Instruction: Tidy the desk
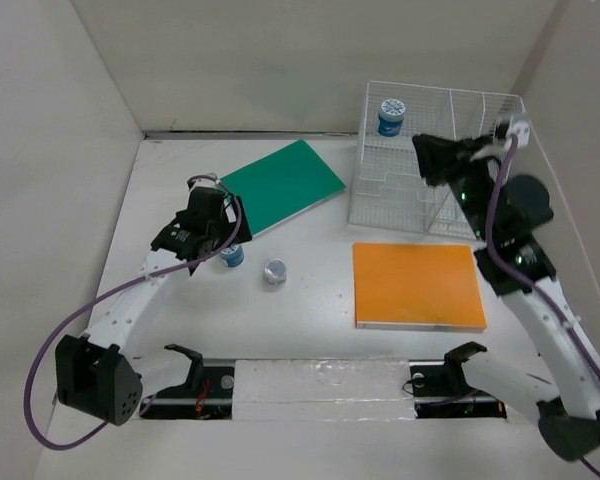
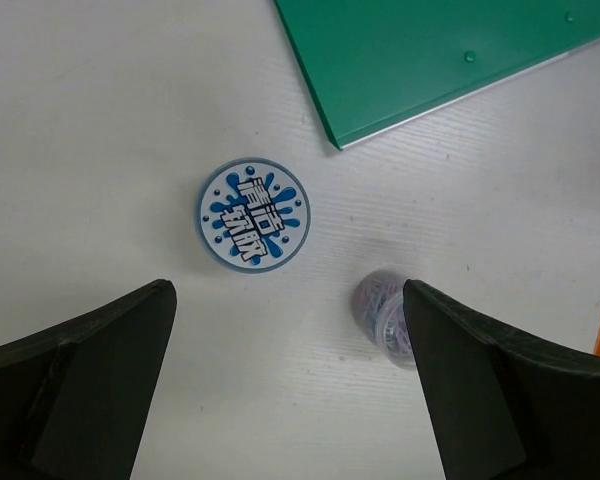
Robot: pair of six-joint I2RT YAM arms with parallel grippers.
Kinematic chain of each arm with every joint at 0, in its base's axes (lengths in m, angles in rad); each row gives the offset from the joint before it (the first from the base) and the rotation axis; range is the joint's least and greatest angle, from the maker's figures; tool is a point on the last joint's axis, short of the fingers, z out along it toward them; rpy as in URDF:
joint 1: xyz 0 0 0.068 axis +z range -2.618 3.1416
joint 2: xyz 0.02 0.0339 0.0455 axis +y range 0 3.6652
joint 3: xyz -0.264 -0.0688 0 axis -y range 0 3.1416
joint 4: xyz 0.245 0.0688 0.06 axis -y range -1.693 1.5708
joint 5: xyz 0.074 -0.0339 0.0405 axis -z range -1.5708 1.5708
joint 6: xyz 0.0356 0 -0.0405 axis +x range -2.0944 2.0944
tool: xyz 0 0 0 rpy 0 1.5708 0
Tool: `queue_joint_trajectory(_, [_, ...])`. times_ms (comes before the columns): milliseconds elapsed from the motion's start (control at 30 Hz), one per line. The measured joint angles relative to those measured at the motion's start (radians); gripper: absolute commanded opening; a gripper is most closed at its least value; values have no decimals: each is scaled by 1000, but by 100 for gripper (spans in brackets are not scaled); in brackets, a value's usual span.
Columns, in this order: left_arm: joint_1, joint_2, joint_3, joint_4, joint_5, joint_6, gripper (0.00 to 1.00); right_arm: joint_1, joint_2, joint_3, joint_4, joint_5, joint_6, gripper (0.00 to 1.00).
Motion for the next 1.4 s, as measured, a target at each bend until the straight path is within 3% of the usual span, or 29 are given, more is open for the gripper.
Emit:
queue_joint_trajectory(33, [0, 17, -1, 0, 0, -8, 93, 32, -79, -103, 61, -2, 21, 13])
queue_joint_trajectory(100, [0, 44, -5, -1, -8, -32, 92, 85, -192, -274, 114, 2, 49, 18])
queue_joint_trajectory(167, [0, 53, -20, 1, -27, -61, 90, 121, -242, -397, 124, 16, 70, 46])
queue_joint_trajectory(233, [0, 52, -45, 6, -44, -94, 88, 151, -251, -472, 108, 21, 79, 64])
queue_joint_trajectory(267, [0, 53, -58, 12, -50, -112, 87, 169, -251, -498, 100, 21, 82, 67])
queue_joint_trajectory(500, [0, 148, -101, 79, -63, -192, 87, 332, -334, -642, 97, 14, 93, 70])
queue_joint_trajectory(700, [0, 230, -101, 106, -100, -211, 83, 447, -320, -659, 131, 16, 82, 70])
queue_joint_trajectory(833, [0, 264, -80, 114, -137, -220, 70, 499, -292, -659, 137, 34, 67, 70])
queue_joint_trajectory(967, [0, 311, -58, 134, -163, -225, 64, 518, -293, -661, 139, 51, 60, 71])
queue_joint_trajectory(1133, [-1, 324, -54, 143, -179, -233, 41, 518, -328, -668, 138, 82, 51, 71])
queue_joint_trajectory(1267, [-1, 294, -51, 116, -170, -233, 38, 518, -364, -669, 137, 106, 49, 71])
queue_joint_trajectory(1400, [-1, 160, 9, 42, -80, -221, 34, 518, -396, -665, 106, 170, 58, 72])
